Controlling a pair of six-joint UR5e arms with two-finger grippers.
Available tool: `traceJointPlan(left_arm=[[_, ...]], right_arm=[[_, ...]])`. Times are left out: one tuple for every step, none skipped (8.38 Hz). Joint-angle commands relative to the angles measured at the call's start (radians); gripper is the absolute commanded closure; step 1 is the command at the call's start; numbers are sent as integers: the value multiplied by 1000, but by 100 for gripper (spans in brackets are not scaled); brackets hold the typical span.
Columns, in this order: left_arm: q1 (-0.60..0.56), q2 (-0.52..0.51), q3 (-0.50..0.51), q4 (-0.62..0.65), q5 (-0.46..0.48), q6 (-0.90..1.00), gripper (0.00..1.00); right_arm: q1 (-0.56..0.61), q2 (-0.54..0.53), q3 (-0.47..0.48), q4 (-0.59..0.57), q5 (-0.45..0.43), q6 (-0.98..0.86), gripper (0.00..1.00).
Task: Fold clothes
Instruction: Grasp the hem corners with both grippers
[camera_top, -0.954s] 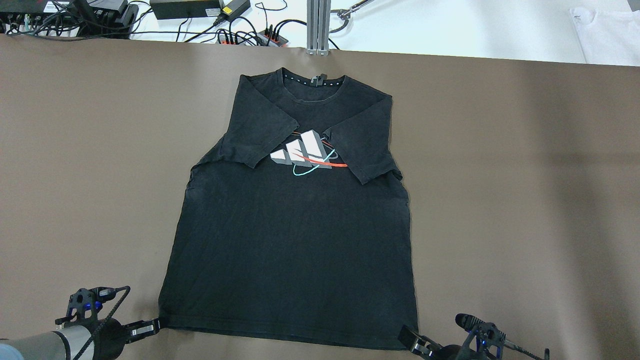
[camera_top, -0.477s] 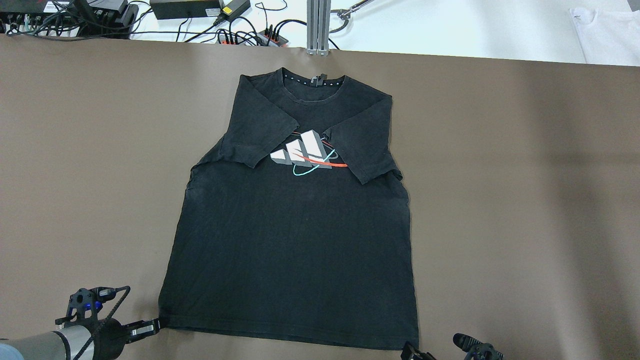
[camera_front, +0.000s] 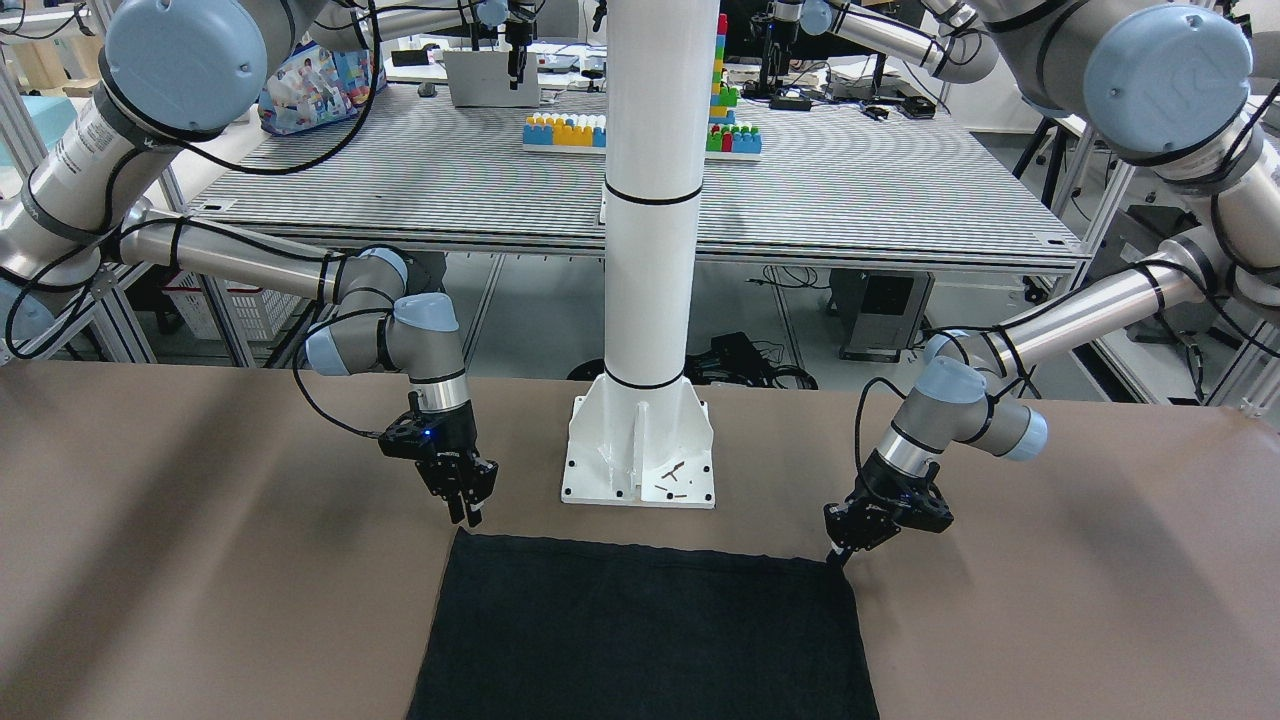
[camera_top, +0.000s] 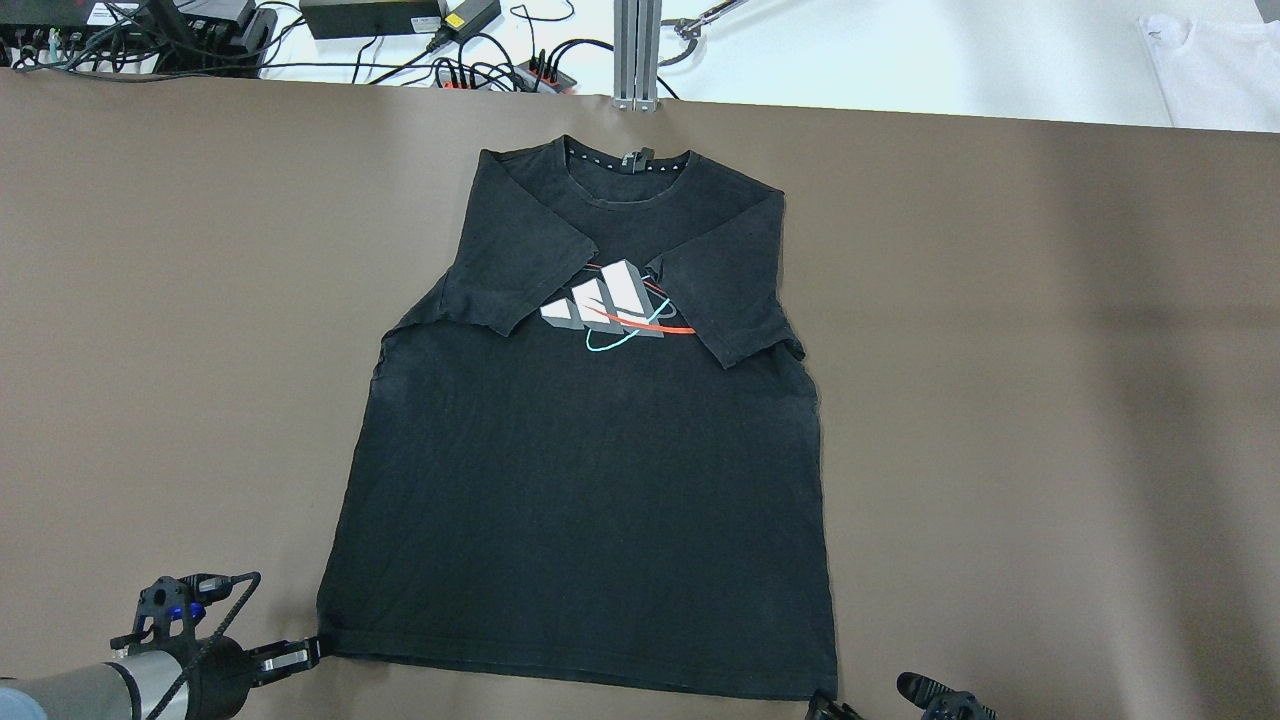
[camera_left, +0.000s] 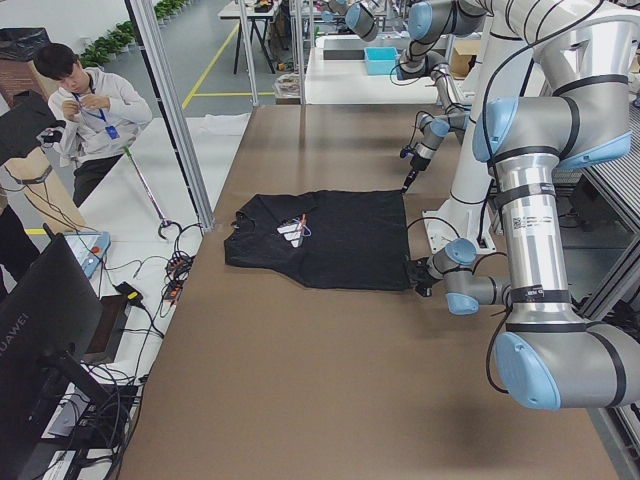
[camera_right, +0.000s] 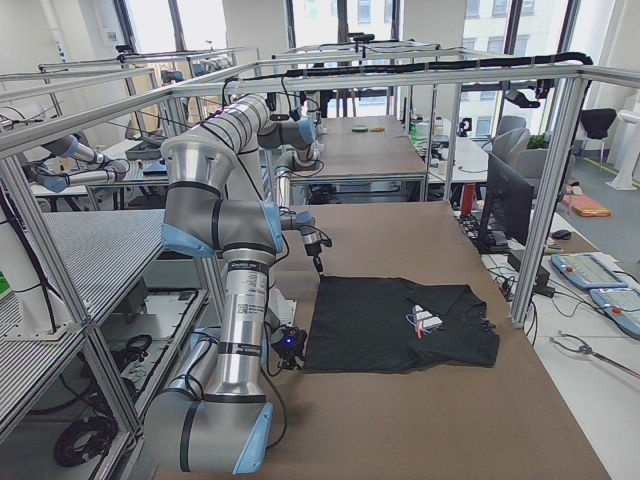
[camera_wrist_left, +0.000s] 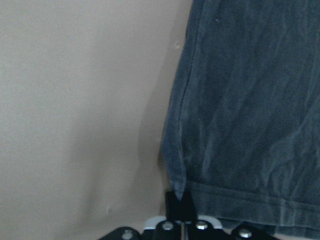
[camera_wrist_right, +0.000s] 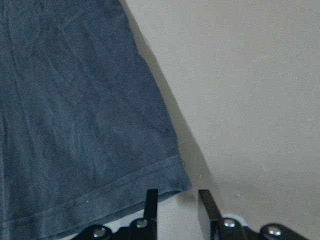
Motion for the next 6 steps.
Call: traceJointPlan(left_arm=[[0, 3, -1, 0, 0, 2, 100], [0, 3, -1, 0, 0, 2, 100], [0, 3, 1, 0, 0, 2, 100], [0, 3, 1, 0, 0, 3, 100], [0, 3, 1, 0, 0, 5, 100], [0, 3, 1, 0, 0, 6, 100]], right_arm=[[7, 1, -13, 0, 1, -69, 47], [8, 4, -15, 0, -1, -71, 55], [11, 4, -13, 0, -1, -71, 68], [19, 4, -13, 2, 2, -72, 80], [25, 4, -13, 2, 5, -72, 83], [40, 4, -13, 2, 10, -74, 81]])
